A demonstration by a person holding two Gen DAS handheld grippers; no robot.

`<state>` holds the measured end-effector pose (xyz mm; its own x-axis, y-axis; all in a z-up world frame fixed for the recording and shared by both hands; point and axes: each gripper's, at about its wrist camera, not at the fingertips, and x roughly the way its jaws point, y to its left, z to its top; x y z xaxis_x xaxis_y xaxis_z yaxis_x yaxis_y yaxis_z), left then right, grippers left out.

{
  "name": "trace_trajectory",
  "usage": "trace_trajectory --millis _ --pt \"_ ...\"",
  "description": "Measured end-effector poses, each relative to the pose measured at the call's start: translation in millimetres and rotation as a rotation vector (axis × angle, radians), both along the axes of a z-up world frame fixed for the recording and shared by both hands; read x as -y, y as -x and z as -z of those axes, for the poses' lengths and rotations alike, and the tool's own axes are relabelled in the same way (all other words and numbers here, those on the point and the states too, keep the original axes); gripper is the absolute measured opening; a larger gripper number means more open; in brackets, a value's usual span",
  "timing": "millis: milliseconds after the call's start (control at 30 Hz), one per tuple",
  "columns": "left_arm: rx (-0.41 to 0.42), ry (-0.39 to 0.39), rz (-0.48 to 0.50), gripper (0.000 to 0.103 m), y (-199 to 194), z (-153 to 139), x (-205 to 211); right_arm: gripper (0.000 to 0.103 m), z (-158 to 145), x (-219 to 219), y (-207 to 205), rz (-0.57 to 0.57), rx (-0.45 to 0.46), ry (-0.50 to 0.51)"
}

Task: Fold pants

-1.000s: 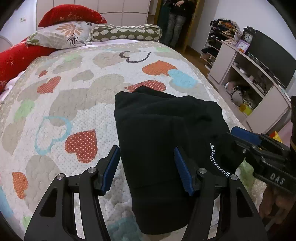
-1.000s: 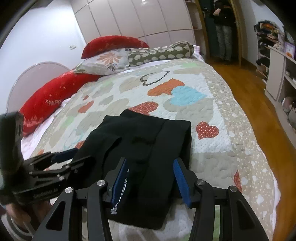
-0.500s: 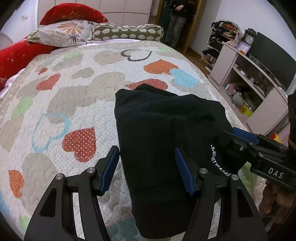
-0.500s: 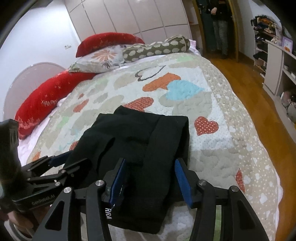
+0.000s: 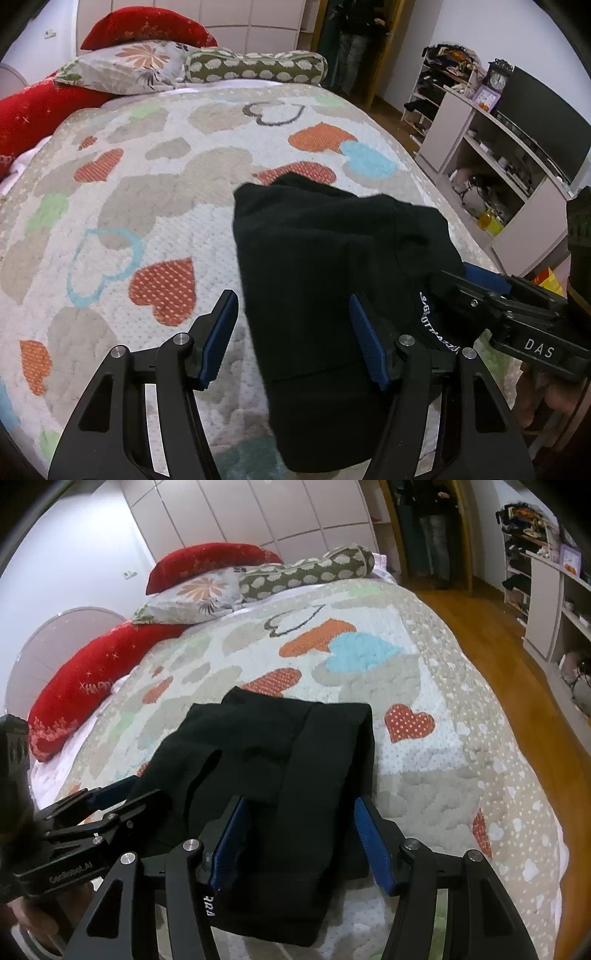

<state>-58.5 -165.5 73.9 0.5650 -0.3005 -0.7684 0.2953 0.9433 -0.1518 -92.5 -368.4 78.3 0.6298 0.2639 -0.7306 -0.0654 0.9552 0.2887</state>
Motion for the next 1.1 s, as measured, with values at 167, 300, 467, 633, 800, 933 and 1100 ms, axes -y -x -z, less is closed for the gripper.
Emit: trace_trajectory --millis 167,300,467,633,800,933,1100 --pt "0.009 0.025 -0.019 0.063 0 -9 -15 0.065 3 7 -3 0.019 -0.006 -0.023" --pt "-0.023 0.092 -0.014 0.063 -4 -11 -33 0.068 10 17 -8 0.036 -0.028 -0.058" --pt "-0.075 0.157 -0.010 0.068 -10 -2 -40 0.077 21 24 -16 0.030 -0.047 -0.114" --pt "-0.174 0.220 0.040 0.081 -23 22 -23 0.085 35 27 -26 0.001 -0.037 -0.201" --pt "-0.210 0.300 0.057 0.068 -33 35 -17 0.045 33 18 -38 -0.056 -0.012 -0.242" --pt "-0.181 0.271 0.096 0.048 -31 20 -16 0.037 12 7 -40 -0.077 0.039 -0.212" --pt "-0.091 0.255 0.064 0.041 -37 -16 -46 0.032 -11 -12 -56 -0.127 0.089 -0.247"
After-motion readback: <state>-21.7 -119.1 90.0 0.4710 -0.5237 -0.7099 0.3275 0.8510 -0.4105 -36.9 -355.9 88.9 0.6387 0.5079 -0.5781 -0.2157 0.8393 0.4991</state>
